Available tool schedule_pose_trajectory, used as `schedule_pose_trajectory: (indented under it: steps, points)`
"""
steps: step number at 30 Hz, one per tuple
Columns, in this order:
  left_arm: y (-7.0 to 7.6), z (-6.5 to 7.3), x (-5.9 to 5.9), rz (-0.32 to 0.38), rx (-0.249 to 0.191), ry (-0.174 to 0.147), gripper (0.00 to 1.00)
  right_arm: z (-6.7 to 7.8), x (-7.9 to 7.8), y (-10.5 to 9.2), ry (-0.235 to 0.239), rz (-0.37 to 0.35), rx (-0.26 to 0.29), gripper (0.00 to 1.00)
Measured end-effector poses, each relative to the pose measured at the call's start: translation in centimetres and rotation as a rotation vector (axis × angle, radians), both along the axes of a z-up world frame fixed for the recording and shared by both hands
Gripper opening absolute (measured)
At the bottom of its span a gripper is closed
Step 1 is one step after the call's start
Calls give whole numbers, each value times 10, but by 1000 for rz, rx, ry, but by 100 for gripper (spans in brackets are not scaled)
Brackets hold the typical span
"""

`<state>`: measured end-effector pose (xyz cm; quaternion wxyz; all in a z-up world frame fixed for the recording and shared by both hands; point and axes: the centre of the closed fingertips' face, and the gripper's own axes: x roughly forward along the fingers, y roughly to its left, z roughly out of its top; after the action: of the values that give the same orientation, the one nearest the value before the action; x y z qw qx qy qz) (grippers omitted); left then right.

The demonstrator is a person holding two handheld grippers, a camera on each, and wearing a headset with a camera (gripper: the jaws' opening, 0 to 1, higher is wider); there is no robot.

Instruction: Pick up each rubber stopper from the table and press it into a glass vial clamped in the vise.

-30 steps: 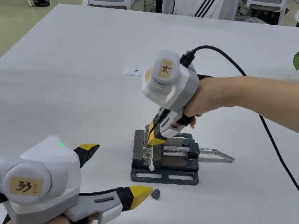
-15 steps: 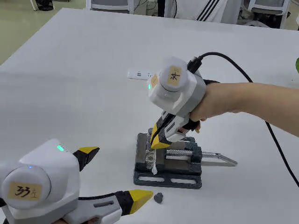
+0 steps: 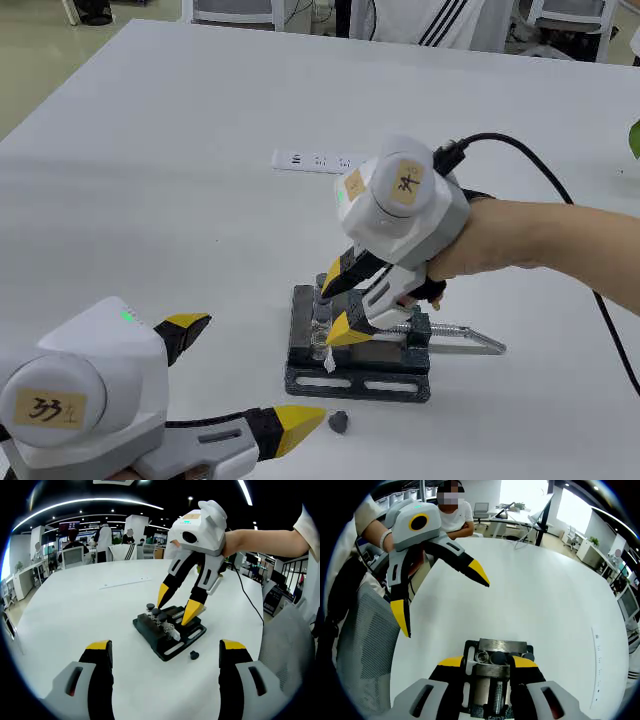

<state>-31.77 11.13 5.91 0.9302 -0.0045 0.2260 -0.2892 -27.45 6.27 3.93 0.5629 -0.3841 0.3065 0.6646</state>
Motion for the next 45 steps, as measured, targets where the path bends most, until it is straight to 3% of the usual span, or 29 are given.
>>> schedule_pose_trajectory:
  steps: [8,15,18,22,28,34,42,45]
  points:
    - [0,2,-3,-5,2,-7,87,-4,-19,-12,20,-79,48,47]
    - [0,5,-5,-14,5,-16,87,-7,-35,-20,42,-132,64,51]
    - [1,5,-6,-18,7,-19,87,-7,-42,-19,81,-170,89,51]
    - [1,6,-8,-22,11,-20,87,-11,-51,-21,86,-183,90,51]
    - [1,6,-11,-30,16,-21,87,-22,-60,-24,129,-248,106,45]
    - [1,4,-15,-29,16,-14,87,-37,-63,-23,153,-358,121,32]
    - [6,-2,-18,-17,13,-1,86,-55,-63,-21,166,-424,116,21]
    - [6,-2,-19,-19,16,3,86,-62,-63,-21,192,-450,108,17]
